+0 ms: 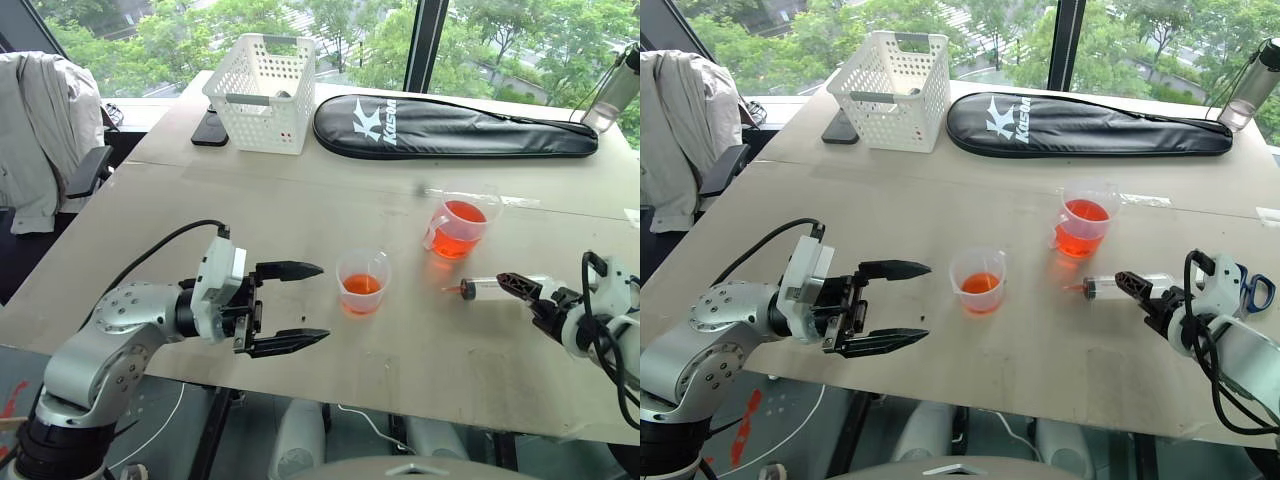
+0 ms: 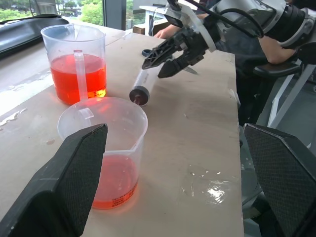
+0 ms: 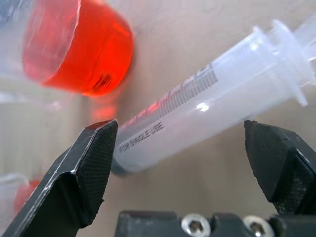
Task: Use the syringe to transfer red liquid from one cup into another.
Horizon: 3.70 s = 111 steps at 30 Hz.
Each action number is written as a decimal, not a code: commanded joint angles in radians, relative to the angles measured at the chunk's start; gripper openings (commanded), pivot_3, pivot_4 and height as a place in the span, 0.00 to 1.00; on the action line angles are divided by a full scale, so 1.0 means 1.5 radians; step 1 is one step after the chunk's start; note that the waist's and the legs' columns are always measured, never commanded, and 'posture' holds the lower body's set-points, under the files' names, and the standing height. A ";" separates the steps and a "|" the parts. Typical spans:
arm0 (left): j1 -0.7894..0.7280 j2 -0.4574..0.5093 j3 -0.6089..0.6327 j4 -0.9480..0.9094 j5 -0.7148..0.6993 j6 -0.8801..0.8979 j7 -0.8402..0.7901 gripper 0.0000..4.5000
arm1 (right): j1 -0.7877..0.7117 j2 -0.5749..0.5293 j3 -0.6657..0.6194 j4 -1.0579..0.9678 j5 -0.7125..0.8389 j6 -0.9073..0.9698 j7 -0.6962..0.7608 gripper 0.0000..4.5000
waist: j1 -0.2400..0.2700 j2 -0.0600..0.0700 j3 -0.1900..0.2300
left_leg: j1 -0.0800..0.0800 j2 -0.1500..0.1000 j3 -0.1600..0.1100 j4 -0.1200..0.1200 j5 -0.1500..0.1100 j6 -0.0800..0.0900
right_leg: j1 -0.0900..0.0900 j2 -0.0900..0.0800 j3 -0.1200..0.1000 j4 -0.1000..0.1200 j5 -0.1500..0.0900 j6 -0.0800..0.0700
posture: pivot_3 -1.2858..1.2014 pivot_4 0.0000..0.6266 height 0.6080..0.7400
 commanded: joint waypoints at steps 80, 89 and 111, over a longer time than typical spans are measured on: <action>0.060 -0.007 0.041 -0.059 -0.021 -0.012 0.036 1.00 | -0.150 -0.308 -0.162 0.005 -0.512 0.303 1.169 0.36 | -0.004 -0.002 -0.001 | 0.001 0.001 0.005 0.000 -0.001 0.001 | -0.003 0.001 0.004 0.000 0.000 0.001 | 0.52 0.24 0.88; -0.173 -0.035 0.071 0.019 -0.226 0.144 0.231 1.00 | -0.464 -0.018 -0.064 0.031 -0.496 0.037 0.815 0.36 | -0.010 -0.004 0.000 | 0.001 0.001 0.004 0.002 -0.001 0.001 | -0.002 0.001 0.005 0.000 0.001 0.004 | 0.52 0.24 0.88; -0.667 -0.061 -0.052 0.322 -0.066 0.190 0.241 1.00 | -0.419 0.257 0.163 0.107 -1.004 -0.326 0.743 0.36 | -0.011 -0.002 0.003 | -0.001 0.000 0.003 0.001 -0.001 0.001 | -0.003 0.002 0.005 0.002 0.003 0.006 | 0.52 0.24 0.88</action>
